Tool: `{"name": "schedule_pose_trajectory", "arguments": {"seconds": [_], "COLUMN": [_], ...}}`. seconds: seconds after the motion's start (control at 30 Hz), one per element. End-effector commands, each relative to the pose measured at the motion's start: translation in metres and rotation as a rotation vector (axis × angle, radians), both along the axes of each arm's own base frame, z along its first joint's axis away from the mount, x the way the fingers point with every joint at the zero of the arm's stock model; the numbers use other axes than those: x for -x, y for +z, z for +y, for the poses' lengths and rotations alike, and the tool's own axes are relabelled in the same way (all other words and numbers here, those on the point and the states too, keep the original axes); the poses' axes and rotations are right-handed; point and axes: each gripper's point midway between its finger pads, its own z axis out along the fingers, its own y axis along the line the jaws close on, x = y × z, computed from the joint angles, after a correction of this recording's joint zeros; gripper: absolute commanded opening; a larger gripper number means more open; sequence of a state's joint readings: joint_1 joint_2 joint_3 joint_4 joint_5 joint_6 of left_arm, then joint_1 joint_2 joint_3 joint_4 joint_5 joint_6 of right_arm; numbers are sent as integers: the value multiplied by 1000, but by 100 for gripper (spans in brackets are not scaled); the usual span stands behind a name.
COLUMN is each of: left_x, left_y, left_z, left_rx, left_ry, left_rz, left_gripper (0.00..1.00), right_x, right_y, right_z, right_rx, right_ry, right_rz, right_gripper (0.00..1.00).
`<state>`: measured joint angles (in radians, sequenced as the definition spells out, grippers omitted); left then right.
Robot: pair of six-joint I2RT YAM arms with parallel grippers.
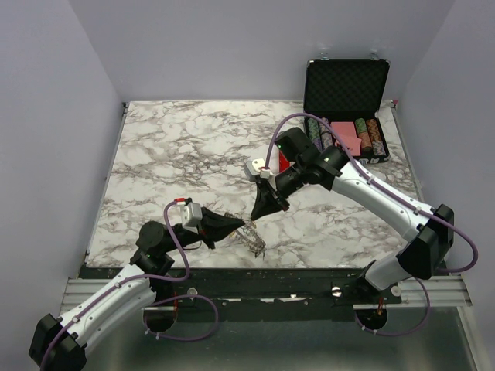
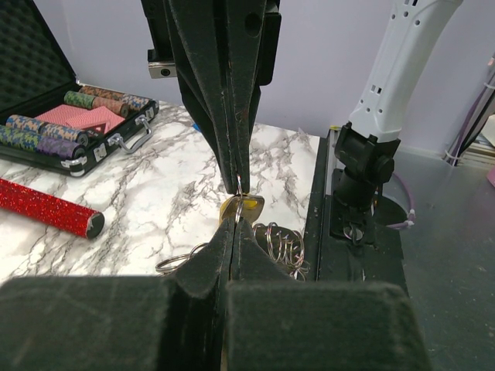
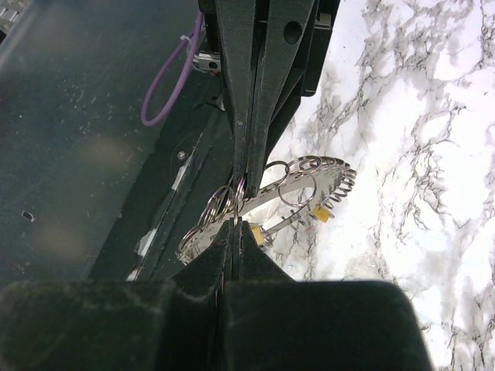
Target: Put the keys on the keyring
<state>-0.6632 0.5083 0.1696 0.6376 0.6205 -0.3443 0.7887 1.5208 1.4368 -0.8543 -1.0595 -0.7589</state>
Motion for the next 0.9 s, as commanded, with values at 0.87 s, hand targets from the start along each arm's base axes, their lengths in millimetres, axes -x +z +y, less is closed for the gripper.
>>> {"name": "schedule_pose_trajectory", "arguments": {"seconds": [0.87], "left_x": [-4], "left_y": [10], "left_z": [4], "left_rx": [14], "left_ry": [39], "left_rz": [-44], "left_gripper": [0], "right_x": [-2], "right_y": [7], "right_z": [3], "right_rx": [-5], "right_ry": [-22], "right_rz": [31], "right_gripper": [0]}}
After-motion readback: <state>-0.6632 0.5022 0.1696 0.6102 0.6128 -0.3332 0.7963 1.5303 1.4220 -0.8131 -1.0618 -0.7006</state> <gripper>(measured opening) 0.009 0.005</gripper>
